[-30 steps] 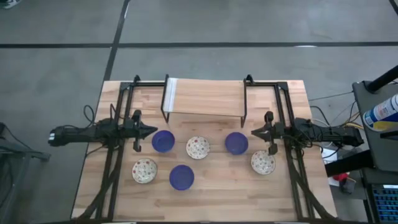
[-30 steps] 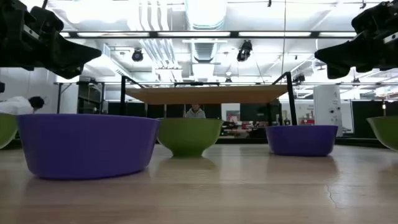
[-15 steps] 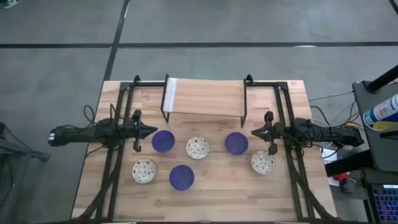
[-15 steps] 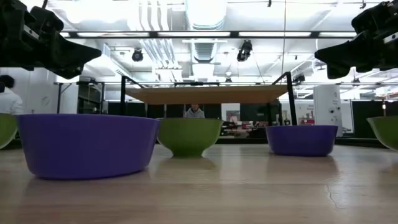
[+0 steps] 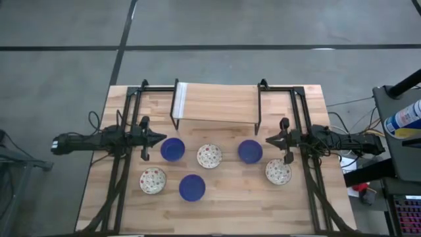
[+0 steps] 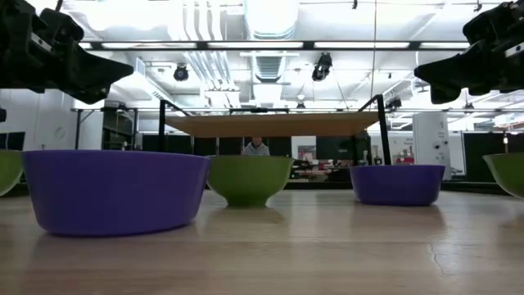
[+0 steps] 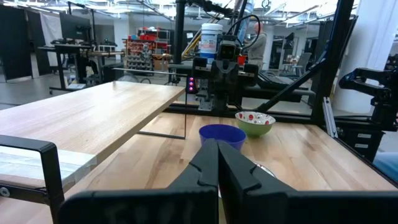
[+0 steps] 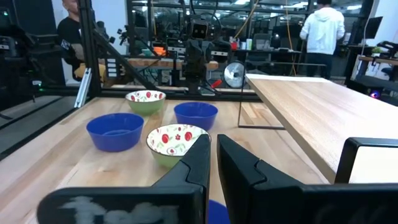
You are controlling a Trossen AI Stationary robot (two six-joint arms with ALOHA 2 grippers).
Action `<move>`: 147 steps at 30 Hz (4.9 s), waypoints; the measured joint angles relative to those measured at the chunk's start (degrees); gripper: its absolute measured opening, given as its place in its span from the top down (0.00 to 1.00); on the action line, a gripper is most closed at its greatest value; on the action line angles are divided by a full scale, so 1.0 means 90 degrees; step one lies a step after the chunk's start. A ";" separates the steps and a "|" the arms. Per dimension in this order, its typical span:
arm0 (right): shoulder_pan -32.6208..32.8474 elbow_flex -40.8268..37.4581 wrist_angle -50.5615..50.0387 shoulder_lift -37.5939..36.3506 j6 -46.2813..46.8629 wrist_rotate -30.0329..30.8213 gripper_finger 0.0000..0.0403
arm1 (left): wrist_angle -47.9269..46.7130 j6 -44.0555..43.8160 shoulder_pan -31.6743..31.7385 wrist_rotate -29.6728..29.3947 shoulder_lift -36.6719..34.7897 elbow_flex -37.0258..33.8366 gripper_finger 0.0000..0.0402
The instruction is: Pick & Place Mini bowls
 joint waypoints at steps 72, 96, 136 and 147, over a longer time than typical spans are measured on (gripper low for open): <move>0.3595 0.5778 -0.4845 0.6616 0.5811 0.1124 0.93 | 0.0000 0.0000 -0.0002 0.0001 -0.0001 0.0000 1.00; 0.4703 0.8101 -0.7553 1.0327 0.7439 0.0538 0.93 | 0.0007 0.0000 -0.0002 0.0002 0.0002 0.0000 1.00; 0.5159 0.6330 -0.6963 1.0376 0.7419 0.1002 0.77 | 0.0027 0.0000 -0.0002 -0.0001 0.0005 0.0000 1.00; 0.5158 0.6504 -0.7047 1.0374 0.7369 0.1035 0.96 | 0.0029 0.0000 -0.0002 -0.0001 0.0005 0.0000 1.00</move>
